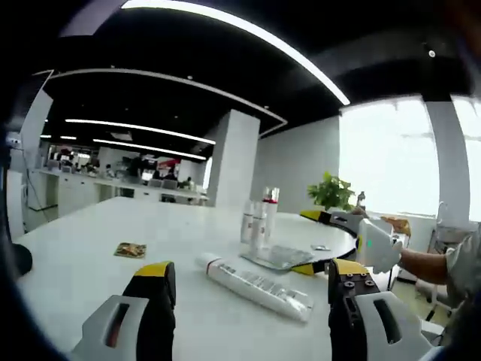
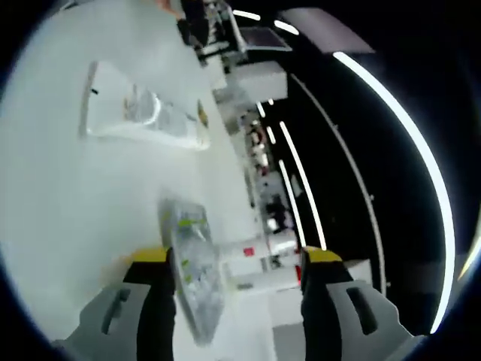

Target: Arrange the skincare products in the storage area until every visible bottle or jar stands upright without overlapping.

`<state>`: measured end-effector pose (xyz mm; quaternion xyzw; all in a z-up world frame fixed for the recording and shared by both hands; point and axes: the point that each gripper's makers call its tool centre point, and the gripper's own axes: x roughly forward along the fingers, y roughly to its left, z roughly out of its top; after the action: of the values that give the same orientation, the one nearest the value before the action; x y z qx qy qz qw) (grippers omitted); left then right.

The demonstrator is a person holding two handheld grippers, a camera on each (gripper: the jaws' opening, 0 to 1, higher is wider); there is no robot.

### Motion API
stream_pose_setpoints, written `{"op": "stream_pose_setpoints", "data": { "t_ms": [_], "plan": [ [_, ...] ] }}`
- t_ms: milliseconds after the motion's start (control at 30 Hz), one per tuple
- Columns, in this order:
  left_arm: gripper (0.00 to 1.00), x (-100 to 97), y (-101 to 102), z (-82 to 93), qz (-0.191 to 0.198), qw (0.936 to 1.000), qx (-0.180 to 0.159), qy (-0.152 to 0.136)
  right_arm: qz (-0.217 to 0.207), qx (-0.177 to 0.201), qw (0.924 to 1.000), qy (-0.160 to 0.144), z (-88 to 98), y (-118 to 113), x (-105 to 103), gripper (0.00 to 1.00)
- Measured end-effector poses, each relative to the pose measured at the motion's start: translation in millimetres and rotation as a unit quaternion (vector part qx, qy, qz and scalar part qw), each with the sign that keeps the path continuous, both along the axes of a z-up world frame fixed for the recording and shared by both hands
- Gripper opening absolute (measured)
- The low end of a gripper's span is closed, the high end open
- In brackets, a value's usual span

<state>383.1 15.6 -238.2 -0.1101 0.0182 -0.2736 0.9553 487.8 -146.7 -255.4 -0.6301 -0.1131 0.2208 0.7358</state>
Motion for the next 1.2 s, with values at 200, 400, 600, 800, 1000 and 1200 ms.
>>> {"op": "stream_pose_setpoints", "data": {
  "t_ms": [200, 400, 600, 800, 1000, 1200],
  "plan": [
    [0.85, -2.5, 7, 7.2, 0.007, 0.9999, -0.008, -0.011, -0.026, -0.015, 0.9992, 0.025, -14.7, -5, 10, 0.45],
    [0.84, -5.3, 11, 16.1, 0.012, 0.9994, -0.019, -0.025, -0.051, -0.030, 0.9948, 0.083, -36.8, -12, 16, 0.07],
    [0.84, -5.6, 11, 15.1, 0.015, 0.9995, -0.016, -0.022, -0.056, -0.055, 0.9925, 0.094, -45.1, -15, 19, 0.00],
    [0.84, -6.9, 11, 17.3, 0.013, 0.9994, -0.017, -0.025, -0.055, -0.078, 0.9942, 0.048, -29.0, -15, 14, 0.00],
    [0.84, -7.2, 13, 19.2, 0.016, 0.9994, -0.017, -0.027, -0.048, -0.036, 0.9980, 0.021, 18.2, -10, -1, 0.00],
    [0.84, -7.1, 12, 20.6, 0.015, 0.9993, -0.017, -0.030, -0.026, -0.024, 0.9991, 0.023, 30.1, -1, -2, 0.00]
  ]
}}
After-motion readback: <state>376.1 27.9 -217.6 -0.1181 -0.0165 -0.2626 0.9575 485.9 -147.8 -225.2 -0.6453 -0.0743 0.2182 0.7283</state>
